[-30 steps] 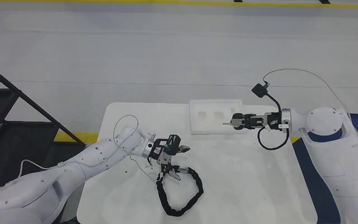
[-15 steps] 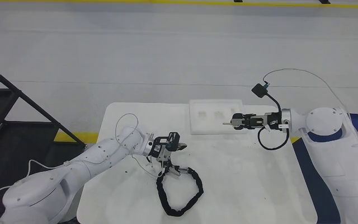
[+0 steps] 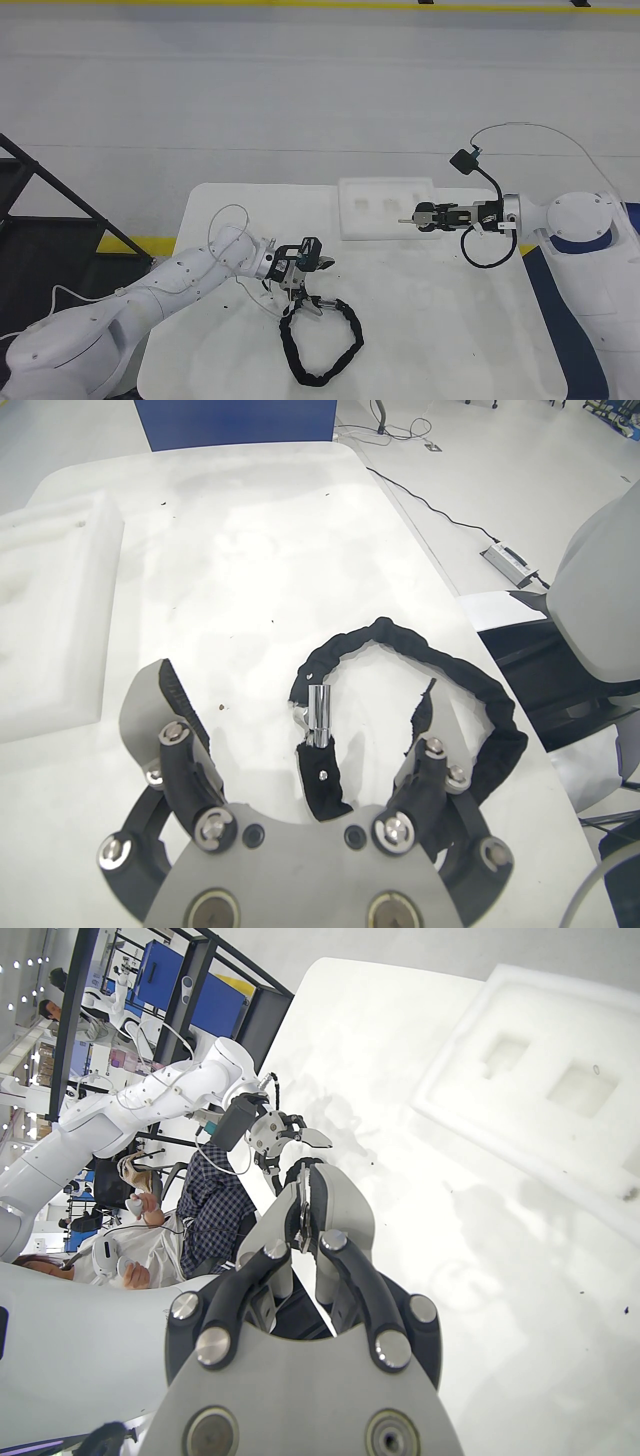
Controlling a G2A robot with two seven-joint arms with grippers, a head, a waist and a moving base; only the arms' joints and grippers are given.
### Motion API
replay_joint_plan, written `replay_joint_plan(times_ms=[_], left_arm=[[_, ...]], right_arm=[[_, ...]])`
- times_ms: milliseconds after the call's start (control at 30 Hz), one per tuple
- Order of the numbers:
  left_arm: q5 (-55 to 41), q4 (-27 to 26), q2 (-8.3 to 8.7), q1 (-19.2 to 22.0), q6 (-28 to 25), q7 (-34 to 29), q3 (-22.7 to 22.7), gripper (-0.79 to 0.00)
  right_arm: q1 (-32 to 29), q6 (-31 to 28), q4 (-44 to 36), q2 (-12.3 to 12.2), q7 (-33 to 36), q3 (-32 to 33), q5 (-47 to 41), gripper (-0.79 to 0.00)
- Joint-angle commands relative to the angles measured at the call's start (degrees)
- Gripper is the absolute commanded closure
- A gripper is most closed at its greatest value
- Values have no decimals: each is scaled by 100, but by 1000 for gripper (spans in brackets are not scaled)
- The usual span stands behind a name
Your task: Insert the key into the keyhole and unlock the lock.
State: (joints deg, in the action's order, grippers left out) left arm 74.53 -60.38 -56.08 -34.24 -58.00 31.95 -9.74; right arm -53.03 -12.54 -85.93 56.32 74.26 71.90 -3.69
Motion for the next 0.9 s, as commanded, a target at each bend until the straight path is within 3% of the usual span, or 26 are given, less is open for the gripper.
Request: replay_joint_plan(times_ms=[0, 167, 567, 867], left_arm=[[-14, 5, 0, -12, 45, -18, -12, -785], [-310, -177, 87, -276, 558, -426, -274, -785], [116, -903, 654, -1252, 1288, -413, -721, -785], [597, -1283, 680, -1478, 1768, -903, -886, -785]], right_arm=[[0, 0, 0, 0, 0, 0, 0, 0], [0, 0, 0, 0, 0, 0, 0, 0], [0, 0, 0, 0, 0, 0, 0, 0], [0, 0, 0, 0, 0, 0, 0, 0]])
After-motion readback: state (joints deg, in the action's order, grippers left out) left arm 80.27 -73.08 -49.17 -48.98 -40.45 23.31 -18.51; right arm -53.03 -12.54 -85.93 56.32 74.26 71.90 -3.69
